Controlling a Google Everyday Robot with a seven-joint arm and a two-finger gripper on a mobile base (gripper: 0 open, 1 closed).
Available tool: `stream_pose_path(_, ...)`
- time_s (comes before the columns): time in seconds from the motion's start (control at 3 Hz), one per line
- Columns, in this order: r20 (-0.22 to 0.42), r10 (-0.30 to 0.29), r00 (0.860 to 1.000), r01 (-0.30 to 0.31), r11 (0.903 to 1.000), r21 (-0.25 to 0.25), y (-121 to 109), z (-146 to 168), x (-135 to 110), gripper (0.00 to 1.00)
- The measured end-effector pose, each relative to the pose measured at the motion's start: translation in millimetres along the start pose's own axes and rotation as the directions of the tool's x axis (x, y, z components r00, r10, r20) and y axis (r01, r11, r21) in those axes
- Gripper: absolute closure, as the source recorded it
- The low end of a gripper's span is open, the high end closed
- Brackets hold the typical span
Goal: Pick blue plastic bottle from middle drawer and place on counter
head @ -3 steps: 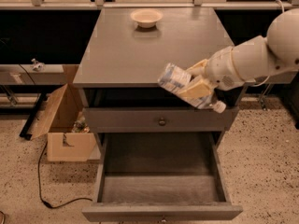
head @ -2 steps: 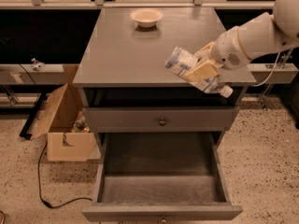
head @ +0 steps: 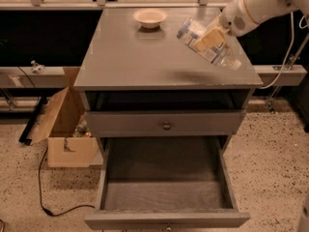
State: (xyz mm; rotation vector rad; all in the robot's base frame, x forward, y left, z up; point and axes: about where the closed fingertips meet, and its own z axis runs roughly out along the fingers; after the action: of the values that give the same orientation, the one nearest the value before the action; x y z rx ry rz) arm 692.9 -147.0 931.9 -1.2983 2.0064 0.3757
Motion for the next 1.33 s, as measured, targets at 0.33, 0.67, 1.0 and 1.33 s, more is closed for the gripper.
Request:
stream_pose_path(0.33, 0.019, 0.044, 0.999, -0.044, 0.9987, 0.026, -50, 37, -32, 1.0)
stream_pose_path(0.67, 0.019, 0.044, 0.999, -0.044, 0.9987, 0.026, -50, 37, -32, 1.0)
stream_pose_path(1.0, -0.011, 0.09, 0.996, -0.089, 0.9937, 0.067, -56, 43, -32, 1.0)
stream_pose_path(1.33, -0.054, 0.166, 0.985, -0.159, 0.981, 0.112, -70, 61, -25, 1.0)
